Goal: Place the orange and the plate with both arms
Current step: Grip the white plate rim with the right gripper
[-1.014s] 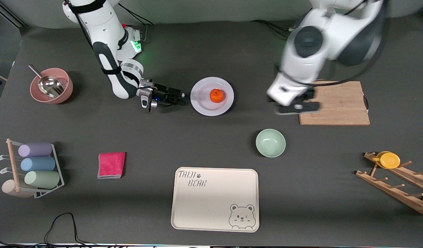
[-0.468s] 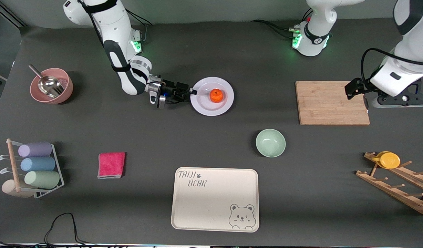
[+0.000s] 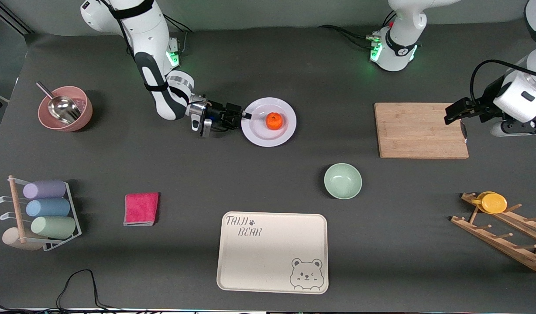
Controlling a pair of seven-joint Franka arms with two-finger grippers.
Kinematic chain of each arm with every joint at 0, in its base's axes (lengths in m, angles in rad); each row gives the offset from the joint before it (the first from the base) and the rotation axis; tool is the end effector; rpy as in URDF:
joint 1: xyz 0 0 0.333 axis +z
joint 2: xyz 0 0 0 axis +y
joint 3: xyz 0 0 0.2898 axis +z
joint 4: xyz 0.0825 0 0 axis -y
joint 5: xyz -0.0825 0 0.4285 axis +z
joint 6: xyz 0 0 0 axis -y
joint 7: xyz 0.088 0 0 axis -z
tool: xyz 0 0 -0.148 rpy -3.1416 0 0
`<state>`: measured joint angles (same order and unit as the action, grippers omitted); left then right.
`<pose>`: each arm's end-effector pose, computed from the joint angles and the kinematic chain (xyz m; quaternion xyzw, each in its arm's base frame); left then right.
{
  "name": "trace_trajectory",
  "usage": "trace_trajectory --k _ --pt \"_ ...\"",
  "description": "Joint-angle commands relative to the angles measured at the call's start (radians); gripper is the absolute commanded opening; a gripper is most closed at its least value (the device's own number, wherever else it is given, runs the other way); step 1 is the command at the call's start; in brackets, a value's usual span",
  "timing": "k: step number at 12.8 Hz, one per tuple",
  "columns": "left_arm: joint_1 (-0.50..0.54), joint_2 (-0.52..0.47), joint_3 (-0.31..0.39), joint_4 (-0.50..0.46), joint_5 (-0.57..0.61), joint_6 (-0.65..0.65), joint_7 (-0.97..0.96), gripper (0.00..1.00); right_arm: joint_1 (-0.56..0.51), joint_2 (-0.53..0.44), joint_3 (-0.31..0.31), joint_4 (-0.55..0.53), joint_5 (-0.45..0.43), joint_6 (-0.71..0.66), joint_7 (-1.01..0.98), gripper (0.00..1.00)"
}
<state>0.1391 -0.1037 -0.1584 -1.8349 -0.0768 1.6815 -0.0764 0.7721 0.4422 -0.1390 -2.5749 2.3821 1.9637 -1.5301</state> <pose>0.5687 -0.0236 0.4901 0.9986 0.0344 -0.0268 0.0286 0.3087 0.2983 0.0150 -0.8146 0.0459 -0.0891 0.5713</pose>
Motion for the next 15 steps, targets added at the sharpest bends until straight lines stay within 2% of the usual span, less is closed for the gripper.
trace_trajectory --k 1,2,3,4,8,11,15 --pt "0.008 -0.022 0.005 -0.017 0.002 0.044 0.018 1.0 0.021 0.038 -0.005 0.012 0.039 -0.011 -0.085 0.48" --pt "0.008 -0.022 0.003 -0.015 0.049 0.043 0.02 1.0 0.018 0.042 -0.004 0.012 0.037 -0.011 -0.103 0.35" --pt "0.004 -0.022 -0.001 -0.017 0.113 0.043 0.018 1.0 0.015 0.046 -0.005 0.012 0.039 -0.011 -0.14 0.16" --pt "0.004 -0.019 -0.001 -0.018 0.126 0.046 0.02 1.0 0.013 0.059 -0.005 0.012 0.039 -0.011 -0.156 0.0" --pt "0.0 -0.021 -0.003 -0.018 0.12 0.053 0.02 1.0 -0.016 0.061 -0.004 0.012 0.036 -0.011 -0.142 0.0" --pt "0.008 -0.045 0.003 -0.008 0.118 0.046 0.02 1.0 -0.045 0.041 -0.004 0.027 0.016 -0.012 -0.029 0.0" --pt "-0.004 -0.067 -0.019 0.0 0.129 0.072 0.003 1.0 -0.129 0.021 -0.005 0.096 -0.105 -0.012 0.148 0.0"
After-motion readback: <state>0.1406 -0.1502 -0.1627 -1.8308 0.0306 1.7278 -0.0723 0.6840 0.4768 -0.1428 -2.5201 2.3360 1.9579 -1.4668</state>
